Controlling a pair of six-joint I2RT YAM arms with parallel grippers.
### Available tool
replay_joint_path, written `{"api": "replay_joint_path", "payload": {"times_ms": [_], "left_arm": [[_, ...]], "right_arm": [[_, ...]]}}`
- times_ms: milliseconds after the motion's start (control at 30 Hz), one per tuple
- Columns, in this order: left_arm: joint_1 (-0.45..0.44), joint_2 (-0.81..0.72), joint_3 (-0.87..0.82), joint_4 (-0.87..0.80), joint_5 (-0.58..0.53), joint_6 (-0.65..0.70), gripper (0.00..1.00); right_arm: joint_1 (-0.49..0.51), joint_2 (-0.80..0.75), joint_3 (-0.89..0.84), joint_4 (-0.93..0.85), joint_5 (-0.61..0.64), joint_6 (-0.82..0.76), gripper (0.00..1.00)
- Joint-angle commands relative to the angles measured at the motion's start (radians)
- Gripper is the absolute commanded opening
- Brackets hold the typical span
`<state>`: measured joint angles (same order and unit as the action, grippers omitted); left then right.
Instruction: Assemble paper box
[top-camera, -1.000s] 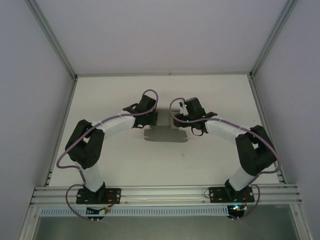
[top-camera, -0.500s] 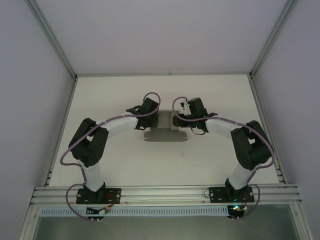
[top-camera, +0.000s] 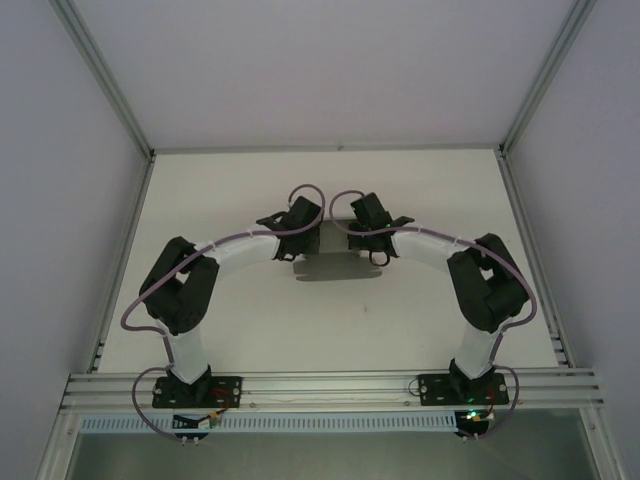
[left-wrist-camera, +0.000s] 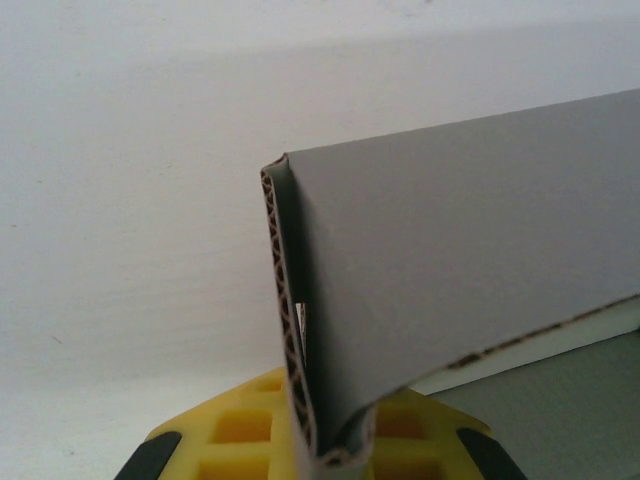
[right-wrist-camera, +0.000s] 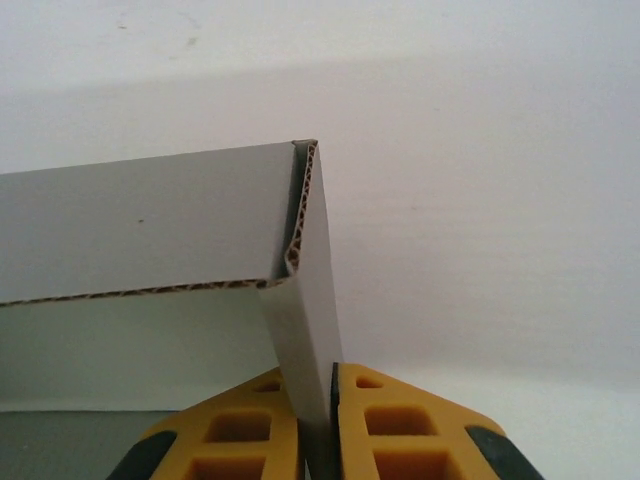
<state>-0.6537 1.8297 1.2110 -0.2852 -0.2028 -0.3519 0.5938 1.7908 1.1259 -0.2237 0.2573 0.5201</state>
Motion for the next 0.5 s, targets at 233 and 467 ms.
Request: {"api": "replay_joint_path", "payload": {"times_ms": [233,467], "left_arm": [[-0.045,-0.087,0.042,0.02,0.057,-0.058,0.0],[-0.045,-0.081,0.053,0.032,0.065,-0.079,0.0]], "right_arm": [[0.042,0.14,0.212,-0.551,0.558,0.387,0.0],[0.037,0.046,0.071,-0.133,0.485,0.169,0.0]]}}
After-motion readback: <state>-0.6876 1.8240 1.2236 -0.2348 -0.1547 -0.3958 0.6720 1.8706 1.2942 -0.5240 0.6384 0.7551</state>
